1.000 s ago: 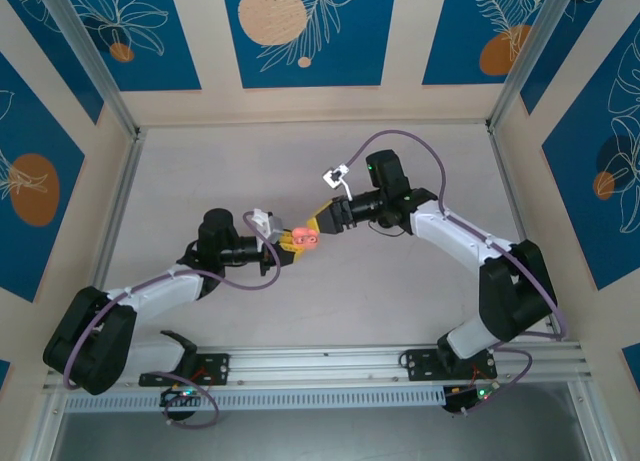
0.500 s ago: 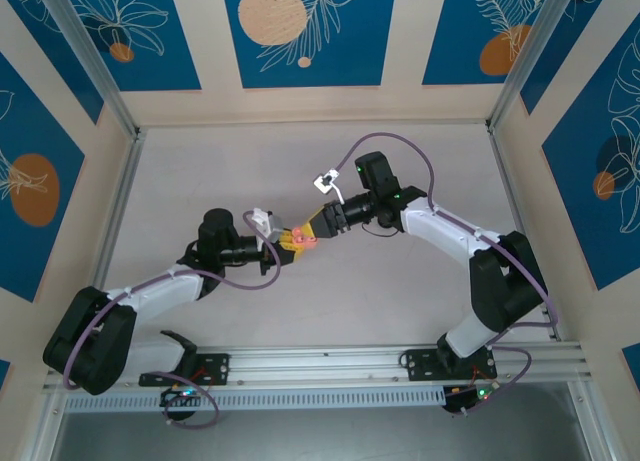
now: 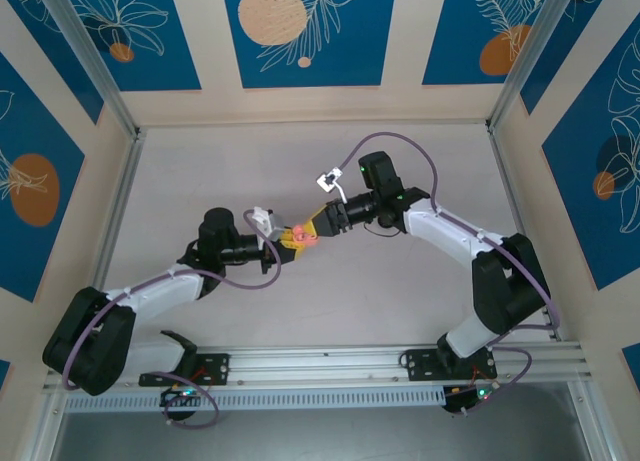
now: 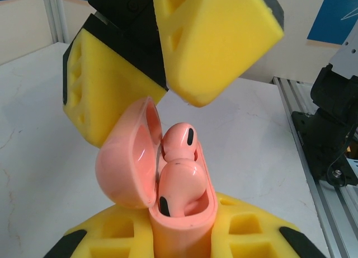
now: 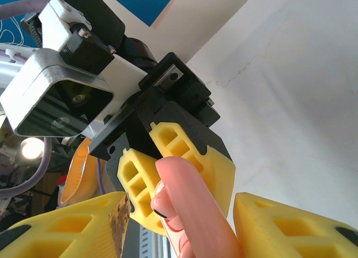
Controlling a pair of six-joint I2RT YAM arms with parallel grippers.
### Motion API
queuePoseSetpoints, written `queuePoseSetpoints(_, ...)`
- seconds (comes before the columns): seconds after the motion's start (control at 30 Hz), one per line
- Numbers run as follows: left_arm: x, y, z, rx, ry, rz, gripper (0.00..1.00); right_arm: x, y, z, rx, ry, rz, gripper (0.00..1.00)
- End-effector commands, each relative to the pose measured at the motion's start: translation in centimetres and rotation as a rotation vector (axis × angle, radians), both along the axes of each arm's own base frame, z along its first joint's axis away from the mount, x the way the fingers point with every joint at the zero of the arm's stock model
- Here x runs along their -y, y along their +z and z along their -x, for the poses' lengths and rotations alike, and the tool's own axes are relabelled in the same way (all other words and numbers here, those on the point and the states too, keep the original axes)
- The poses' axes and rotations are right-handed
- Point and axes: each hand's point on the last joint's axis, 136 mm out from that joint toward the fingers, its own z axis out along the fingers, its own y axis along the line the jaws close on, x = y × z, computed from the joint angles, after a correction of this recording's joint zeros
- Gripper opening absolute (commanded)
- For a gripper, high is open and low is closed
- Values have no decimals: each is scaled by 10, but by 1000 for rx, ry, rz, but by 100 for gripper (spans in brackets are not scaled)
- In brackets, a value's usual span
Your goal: Insert wireless bluetooth earbuds into charging case
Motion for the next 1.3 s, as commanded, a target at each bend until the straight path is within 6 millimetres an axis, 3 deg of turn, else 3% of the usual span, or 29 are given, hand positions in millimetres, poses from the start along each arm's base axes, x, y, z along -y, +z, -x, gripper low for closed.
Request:
queuePoseSetpoints(0.0, 1, 13, -8, 56, 32, 2, 18, 6, 16, 14, 12, 24, -38, 52)
queuePoseSetpoints(0.37, 3, 16, -5, 50, 7, 8, 18, 21, 21, 10, 89, -35, -31, 49)
queuePoseSetpoints(0.53, 6, 20, 4, 50, -55, 30, 18, 29, 29, 10, 270, -66, -24, 48)
queuePoseSetpoints(0.83, 7, 27, 10, 63, -84, 52, 18, 49, 51, 19, 674, -60, -38, 60)
queuePoseSetpoints(1.07, 8, 34, 12, 78, -102, 84, 18, 53, 36, 39, 917, -2, -109, 58)
queuePoseSetpoints(1.27, 9, 43, 16, 99, -123, 135, 18, 53, 21, 34, 880, -9, -141, 62)
